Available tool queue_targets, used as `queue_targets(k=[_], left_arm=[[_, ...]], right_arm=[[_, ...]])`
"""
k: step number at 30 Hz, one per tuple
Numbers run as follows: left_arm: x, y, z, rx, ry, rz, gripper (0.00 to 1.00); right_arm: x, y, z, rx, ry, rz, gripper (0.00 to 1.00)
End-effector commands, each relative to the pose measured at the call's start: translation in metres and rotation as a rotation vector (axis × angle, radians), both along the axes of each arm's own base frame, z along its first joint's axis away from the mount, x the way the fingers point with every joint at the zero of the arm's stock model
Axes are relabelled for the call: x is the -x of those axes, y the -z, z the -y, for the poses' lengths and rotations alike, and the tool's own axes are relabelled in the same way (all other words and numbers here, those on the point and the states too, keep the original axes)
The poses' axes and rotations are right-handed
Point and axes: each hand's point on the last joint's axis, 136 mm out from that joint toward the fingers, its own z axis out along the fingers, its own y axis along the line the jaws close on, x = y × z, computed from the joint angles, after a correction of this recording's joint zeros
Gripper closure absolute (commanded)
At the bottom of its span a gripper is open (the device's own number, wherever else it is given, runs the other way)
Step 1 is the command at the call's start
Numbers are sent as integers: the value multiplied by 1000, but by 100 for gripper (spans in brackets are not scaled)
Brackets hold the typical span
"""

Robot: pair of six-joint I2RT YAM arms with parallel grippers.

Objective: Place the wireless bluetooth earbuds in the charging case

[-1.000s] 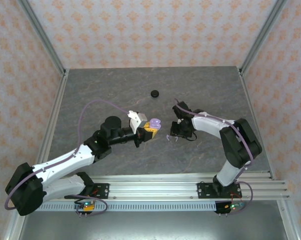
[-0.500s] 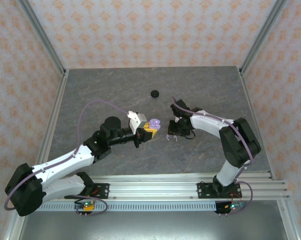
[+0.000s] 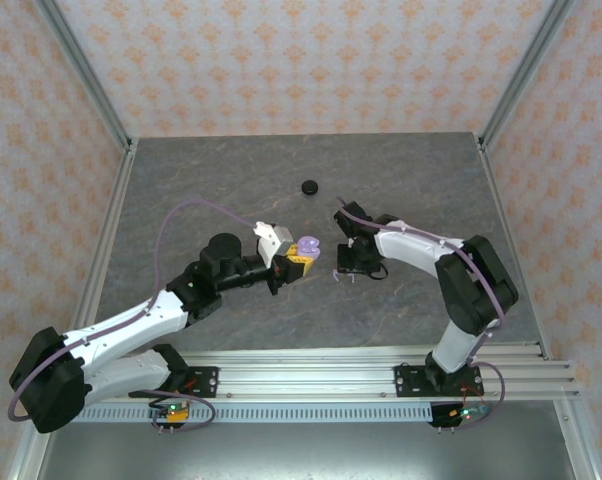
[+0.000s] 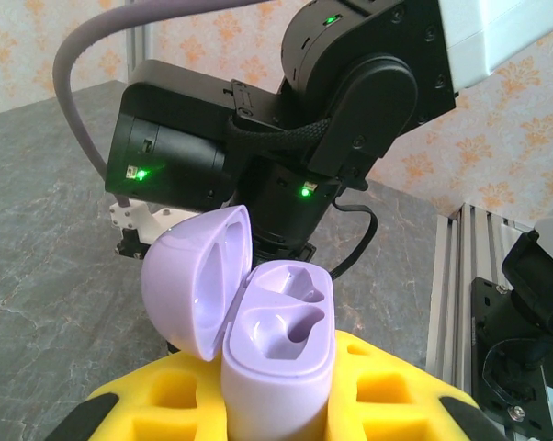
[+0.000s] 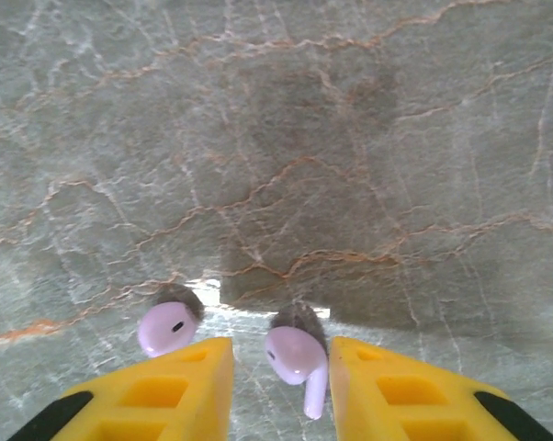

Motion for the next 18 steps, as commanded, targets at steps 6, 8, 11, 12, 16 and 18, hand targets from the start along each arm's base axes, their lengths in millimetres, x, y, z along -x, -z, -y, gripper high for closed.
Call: queue_targets(k=[6,8,11,12,16,18], left_arm=[[1,-1,-1,8,-9,-5,96],[2,-1,-1,9,-7,-6,96],[1,0,-1,8,-9,-7,96],[1,0,-1,8,-8,-8,96],[2,0,-1,8,-8,-9,96],[2,0,-1,9,-8,-10,96]], right_arm=[[1,4,5,48,21,-23,66],[1,6,4,49,22,-27,66],[2,8,5,54,22,-33,67],[1,9,5,53,23,-35,67],[1,11,4,54,23,-43,69],[1,12,3,55,24,-46,69]])
